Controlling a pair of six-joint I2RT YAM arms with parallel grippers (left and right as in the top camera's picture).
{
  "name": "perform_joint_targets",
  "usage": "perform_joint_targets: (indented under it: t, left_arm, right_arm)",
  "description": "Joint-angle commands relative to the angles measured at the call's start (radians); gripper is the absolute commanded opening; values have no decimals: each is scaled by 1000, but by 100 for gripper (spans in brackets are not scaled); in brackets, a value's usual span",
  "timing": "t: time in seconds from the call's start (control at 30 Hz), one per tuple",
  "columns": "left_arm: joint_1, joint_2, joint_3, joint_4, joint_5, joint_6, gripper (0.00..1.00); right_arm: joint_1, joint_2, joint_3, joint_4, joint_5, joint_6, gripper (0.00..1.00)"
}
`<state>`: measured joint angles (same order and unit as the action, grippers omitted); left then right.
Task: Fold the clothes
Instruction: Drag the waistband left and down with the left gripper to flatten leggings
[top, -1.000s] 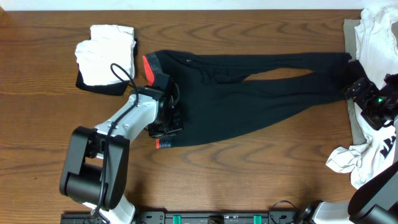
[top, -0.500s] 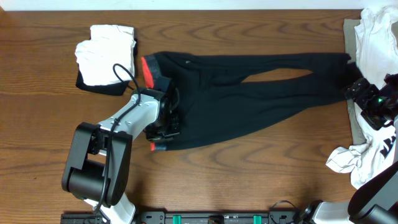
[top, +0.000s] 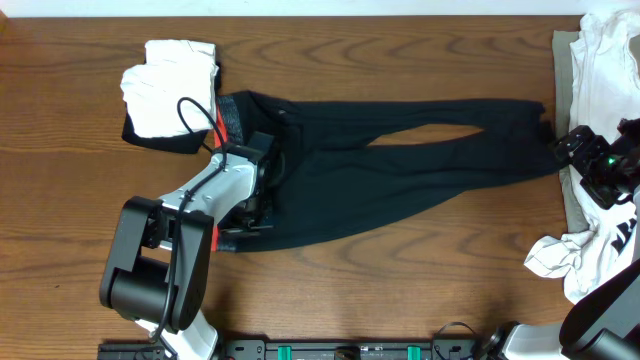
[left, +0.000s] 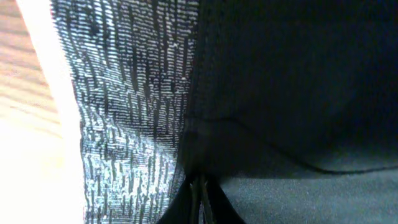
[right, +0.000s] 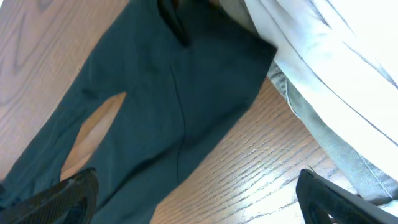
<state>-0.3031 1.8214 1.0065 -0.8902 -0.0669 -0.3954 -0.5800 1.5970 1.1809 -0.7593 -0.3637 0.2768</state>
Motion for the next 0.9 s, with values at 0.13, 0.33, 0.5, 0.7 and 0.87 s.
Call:
perform_joint_targets:
  t: [0.13, 0.33, 0.5, 0.7, 0.87]
  left_arm:
    - [5, -36, -5, -4, -37, -2, 6]
    - [5, -222, 27, -18, -29, -2, 7]
    - [6, -418, 58, 3, -18, -33, 13]
    - [6, -623, 75, 136, 62, -35, 39]
    - [6, -666, 75, 235, 63, -28, 41]
  right_arm:
    - [4, -9, 6, 0, -7, -4, 99]
    - [4, -9, 6, 0, -7, -4, 99]
    - [4, -9, 6, 0, -7, -4, 99]
    - [4, -9, 6, 126, -7, -1, 99]
    - [4, -9, 6, 139, -10, 0, 99]
